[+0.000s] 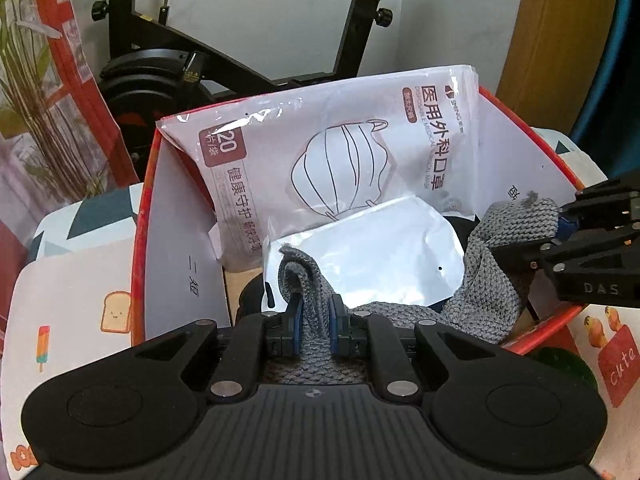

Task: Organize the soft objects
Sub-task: 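Lower the cloth into the box and open both grippers, then move the left tool down to the green felt pouch, then close the left gripper on the green felt pouch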

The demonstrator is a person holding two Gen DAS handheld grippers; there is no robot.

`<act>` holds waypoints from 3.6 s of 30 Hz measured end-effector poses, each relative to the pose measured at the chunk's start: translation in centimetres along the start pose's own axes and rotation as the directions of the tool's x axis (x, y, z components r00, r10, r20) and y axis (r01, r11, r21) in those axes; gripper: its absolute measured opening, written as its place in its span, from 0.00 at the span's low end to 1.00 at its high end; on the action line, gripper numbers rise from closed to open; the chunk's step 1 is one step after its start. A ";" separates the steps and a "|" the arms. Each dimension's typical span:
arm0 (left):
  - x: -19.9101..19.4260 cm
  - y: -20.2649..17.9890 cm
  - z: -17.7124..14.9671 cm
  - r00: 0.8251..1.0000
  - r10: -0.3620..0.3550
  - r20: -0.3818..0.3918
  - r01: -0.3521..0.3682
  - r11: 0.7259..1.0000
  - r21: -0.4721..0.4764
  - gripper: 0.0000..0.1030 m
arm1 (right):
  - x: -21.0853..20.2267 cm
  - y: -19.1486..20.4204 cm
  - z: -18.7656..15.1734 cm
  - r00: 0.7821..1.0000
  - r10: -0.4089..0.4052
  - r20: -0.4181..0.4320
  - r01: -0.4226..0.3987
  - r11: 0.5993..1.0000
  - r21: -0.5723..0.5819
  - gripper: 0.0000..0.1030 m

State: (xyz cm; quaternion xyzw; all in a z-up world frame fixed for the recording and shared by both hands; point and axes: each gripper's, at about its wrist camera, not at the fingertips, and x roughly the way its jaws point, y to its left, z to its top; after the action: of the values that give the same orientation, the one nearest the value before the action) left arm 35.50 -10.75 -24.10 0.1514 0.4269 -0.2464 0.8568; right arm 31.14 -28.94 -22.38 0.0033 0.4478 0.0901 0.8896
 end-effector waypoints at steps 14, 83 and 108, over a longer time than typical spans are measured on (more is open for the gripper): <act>0.7 1.0 0.2 0.999 -0.039 -0.027 0.038 0.998 -0.044 0.21 | 1.7 0.1 1.3 0.993 0.000 -0.122 -0.005 0.999 -0.042 0.22; -2.7 -9.0 -9.4 0.938 -0.307 0.163 0.340 0.905 -0.257 0.68 | -3.5 -0.2 -19.4 0.959 0.095 0.268 -0.119 0.990 0.072 0.57; 1.1 -9.3 -11.1 0.919 -0.387 0.077 0.390 0.861 -0.326 0.52 | -3.5 2.9 -18.7 0.959 0.138 0.248 -0.144 0.990 0.007 0.50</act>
State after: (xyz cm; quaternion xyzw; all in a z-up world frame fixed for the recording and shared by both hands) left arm 23.71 -13.62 -32.00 -0.0864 0.4805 -0.3385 0.8044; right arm 13.75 -28.00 -30.58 0.0574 0.3331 0.1465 0.9296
